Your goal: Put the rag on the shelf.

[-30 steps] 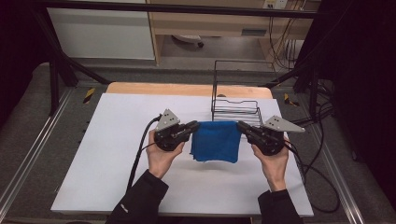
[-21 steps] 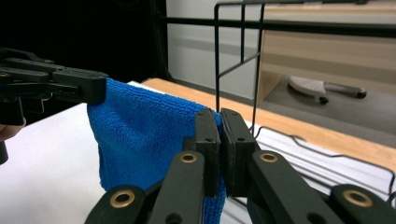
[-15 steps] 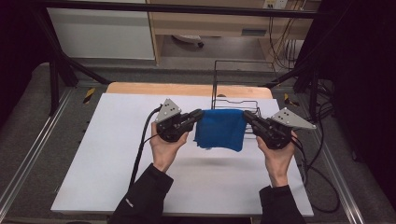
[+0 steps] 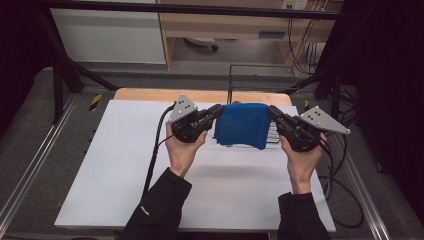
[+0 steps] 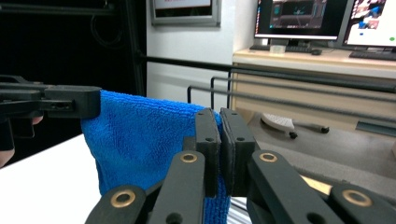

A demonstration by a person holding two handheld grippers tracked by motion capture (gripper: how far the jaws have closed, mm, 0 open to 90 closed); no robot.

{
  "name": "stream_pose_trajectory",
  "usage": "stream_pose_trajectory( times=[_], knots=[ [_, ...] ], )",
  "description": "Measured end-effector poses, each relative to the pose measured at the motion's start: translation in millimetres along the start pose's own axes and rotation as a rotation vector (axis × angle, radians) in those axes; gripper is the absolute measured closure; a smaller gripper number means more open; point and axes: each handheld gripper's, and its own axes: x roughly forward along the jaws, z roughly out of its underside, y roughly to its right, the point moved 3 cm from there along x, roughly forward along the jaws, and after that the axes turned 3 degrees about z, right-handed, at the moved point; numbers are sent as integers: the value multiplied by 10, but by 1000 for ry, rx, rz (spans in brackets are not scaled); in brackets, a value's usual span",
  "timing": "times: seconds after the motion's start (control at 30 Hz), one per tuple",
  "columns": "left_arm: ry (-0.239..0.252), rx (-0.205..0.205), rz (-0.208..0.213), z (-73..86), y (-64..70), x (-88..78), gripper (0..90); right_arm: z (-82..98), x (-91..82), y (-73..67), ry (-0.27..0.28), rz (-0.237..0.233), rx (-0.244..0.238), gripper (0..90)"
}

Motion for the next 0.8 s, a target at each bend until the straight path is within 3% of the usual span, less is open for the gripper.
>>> stream_pose_trajectory(
  times=[0.8],
  knots=[
    [97,13,3,-421,34,239,849,-450,-7,173,92,76,-44,871]
  ],
)
